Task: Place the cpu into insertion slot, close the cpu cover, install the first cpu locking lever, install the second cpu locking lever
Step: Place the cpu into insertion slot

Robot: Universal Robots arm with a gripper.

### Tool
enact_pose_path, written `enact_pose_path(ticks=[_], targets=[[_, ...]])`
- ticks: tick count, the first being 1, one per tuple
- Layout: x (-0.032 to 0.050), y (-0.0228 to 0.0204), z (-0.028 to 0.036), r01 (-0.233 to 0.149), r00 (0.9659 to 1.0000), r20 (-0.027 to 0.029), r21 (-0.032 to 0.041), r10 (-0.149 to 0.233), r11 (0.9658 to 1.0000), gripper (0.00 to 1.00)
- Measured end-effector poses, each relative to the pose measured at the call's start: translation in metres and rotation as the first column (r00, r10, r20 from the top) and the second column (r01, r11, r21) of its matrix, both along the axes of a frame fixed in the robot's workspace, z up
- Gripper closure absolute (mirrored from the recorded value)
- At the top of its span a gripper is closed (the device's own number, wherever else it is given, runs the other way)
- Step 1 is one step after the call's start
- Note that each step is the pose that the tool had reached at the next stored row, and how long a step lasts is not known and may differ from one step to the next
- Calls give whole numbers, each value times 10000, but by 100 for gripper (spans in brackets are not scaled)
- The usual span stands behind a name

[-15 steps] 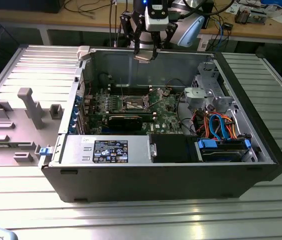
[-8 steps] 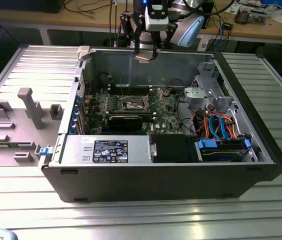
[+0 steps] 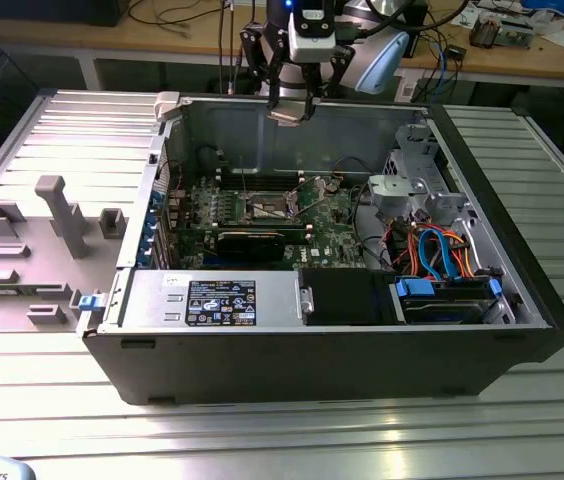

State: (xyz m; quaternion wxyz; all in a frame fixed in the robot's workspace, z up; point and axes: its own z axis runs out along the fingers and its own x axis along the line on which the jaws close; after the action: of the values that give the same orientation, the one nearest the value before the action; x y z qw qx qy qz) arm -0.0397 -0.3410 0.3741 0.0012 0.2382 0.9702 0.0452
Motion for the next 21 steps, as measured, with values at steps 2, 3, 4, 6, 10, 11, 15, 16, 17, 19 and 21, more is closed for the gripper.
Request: enact_pose_path(ticks=[2,3,4,6,10,11,15,16,17,19,21], targets=[[0,0,-5,248,9997,1,1,-248,9997,46],[0,0,-8,356,9994,0,1,-356,9994,46],[0,0,-16,550,9985,0,1,-550,9985,46],[0,0,-26,804,9968,-1,0,-804,9968,46],[-1,0,-44,1247,9922,-11,-1,-1247,9922,46],[-1,0,-47,1389,9903,-13,-2,-1389,9903,46],[-3,0,-61,1845,9828,-16,-2,-1845,9828,46],[-3,0,-63,1903,9817,-16,-1,-1903,9817,46],[-3,0,-66,1984,9801,-20,-2,-1984,9801,46],[-12,0,-69,2132,9770,-24,-2,-2132,9770,46],[-12,0,-69,2134,9770,-24,-3,-2134,9770,46]])
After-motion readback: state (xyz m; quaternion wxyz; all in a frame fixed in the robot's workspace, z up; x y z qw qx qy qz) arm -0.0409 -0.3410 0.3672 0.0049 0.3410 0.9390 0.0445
